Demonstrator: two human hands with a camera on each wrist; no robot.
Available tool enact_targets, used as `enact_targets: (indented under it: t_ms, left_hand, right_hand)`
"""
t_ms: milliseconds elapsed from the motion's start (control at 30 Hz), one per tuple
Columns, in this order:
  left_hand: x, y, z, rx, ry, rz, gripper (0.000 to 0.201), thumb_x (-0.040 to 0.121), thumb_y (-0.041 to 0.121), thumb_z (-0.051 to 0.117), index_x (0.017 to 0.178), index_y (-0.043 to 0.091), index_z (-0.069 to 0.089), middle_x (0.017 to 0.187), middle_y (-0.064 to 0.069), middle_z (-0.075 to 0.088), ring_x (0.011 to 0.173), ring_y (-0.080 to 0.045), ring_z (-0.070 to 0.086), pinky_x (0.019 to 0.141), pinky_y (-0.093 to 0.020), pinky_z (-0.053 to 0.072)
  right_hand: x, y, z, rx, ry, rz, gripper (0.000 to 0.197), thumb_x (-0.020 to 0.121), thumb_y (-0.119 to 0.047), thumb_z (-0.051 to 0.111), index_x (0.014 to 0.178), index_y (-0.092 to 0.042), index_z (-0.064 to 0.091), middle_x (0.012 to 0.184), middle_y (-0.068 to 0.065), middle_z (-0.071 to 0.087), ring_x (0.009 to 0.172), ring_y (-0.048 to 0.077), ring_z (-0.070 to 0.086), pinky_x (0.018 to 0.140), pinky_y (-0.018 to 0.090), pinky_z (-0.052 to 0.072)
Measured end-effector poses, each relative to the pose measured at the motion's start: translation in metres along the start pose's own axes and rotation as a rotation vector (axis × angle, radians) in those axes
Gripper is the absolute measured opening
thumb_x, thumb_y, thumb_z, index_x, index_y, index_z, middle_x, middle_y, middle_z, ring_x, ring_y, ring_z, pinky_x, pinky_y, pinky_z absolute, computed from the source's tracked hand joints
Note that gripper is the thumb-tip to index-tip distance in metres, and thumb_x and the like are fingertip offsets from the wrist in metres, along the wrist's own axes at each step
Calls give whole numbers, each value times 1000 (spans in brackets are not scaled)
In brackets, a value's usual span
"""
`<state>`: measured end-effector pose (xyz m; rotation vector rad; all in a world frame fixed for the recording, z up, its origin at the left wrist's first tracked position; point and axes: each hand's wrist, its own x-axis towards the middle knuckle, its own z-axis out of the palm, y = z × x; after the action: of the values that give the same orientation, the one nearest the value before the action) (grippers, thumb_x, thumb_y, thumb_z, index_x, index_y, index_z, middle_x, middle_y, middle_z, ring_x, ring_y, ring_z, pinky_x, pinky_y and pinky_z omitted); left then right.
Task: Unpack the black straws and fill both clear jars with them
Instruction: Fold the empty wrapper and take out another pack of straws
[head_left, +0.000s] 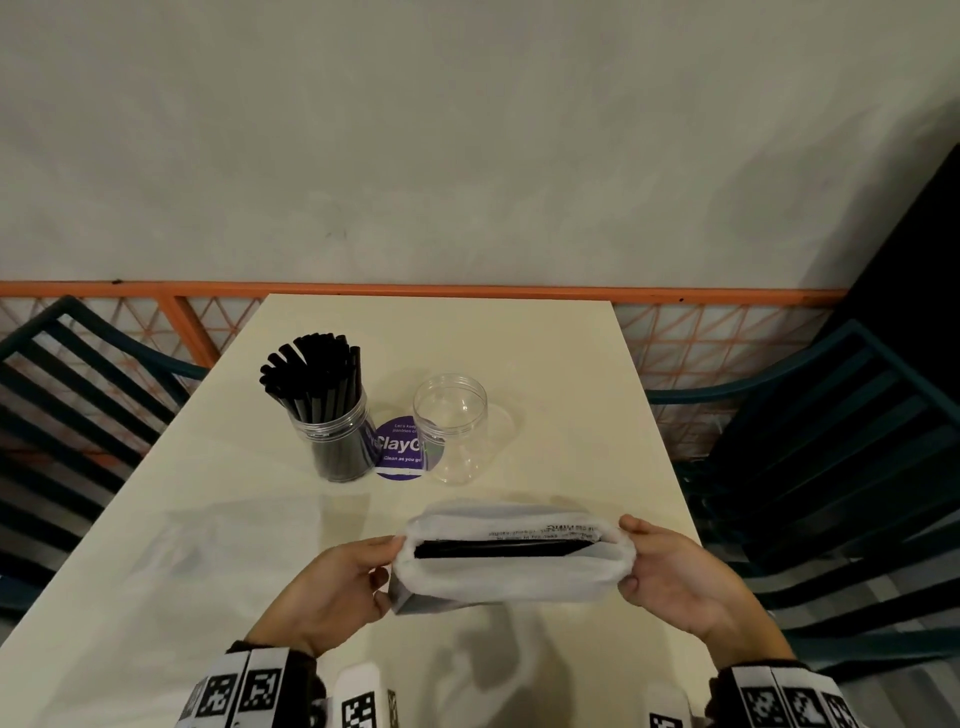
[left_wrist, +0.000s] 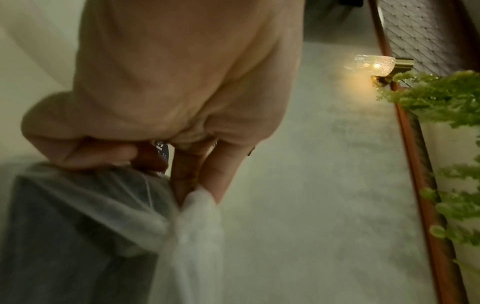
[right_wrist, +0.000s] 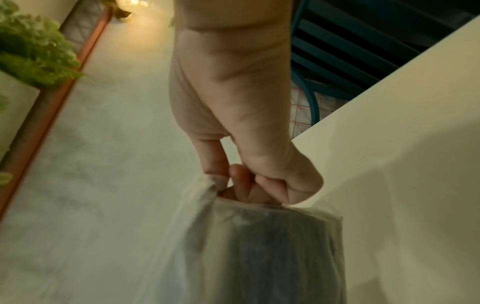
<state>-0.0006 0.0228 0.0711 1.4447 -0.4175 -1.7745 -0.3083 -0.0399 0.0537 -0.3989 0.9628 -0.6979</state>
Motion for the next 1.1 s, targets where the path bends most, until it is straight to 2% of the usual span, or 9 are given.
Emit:
enact_targets:
  t_ms: [67,133,267,400,533,700,800,967,1100]
  left_hand:
    - [-2,2,0,-39,-8,-41,19,68,14,59,84,10,67,64,3,55,61,-10,36,53,-22,27]
    - [-3,2,2,-71,4,-57,14,68,17,59,78,11,65,63,2,51,59,-12,36,53,-23,26]
    - [0,-2,9,-59,92,-23,11,77,22,59,80,12,63,64,2,57,65,-12,44,55,-24,30]
    - [3,-4,11,207,110,126,29,85,34,60,91,6,65,77,-2,61,75,-12,50,63,-21,38]
    - [11,-11,12,502,264,299,17,75,16,74,75,6,61,73,-4,58,68,-14,51,59,-21,40]
    - [18,-21,10,580,497,410,26,77,4,61,94,17,45,70,-10,49,66,-22,48,56,-27,38]
    - [18,-25,4,700,498,498,28,77,-3,56,79,20,40,75,-8,47,68,-25,47,58,-26,39]
    - [17,-27,9,721,337,557,49,74,-17,53,47,24,62,90,-2,45,83,-12,49,71,-8,37]
    - [25,-26,9,938,403,620,36,83,-9,51,81,18,75,93,2,43,83,-4,47,80,-1,38]
  right_hand:
    - [0,-2,-4,62,-5,24,60,15,-2,90,63,-14,55,65,6,65,54,17,48,37,22,44]
    - [-1,-3,-5,67,8,32,55,17,-4,90,60,-12,57,64,6,63,57,16,40,38,24,44]
    - [-5,-3,4,-51,44,-18,11,66,-13,65,74,-7,64,68,6,69,54,13,60,44,22,47]
    - [-6,3,7,-348,57,-153,23,65,-14,72,79,-19,54,88,5,67,72,14,56,59,25,37]
    - [2,14,16,-749,327,-278,16,84,-7,59,98,-15,55,93,7,61,78,15,54,62,23,39]
    - [11,23,16,-853,534,-425,2,85,-15,60,87,-16,60,91,3,63,82,17,58,70,32,51]
    - [12,25,11,-882,563,-418,15,81,-9,64,78,-18,52,84,4,59,78,24,59,74,41,55]
    - [16,24,11,-1028,577,-629,40,77,12,58,57,-21,49,88,6,52,80,18,53,62,10,40]
    - [19,32,16,-1180,379,-740,40,75,24,53,75,-10,74,84,-12,47,80,10,52,71,-3,37]
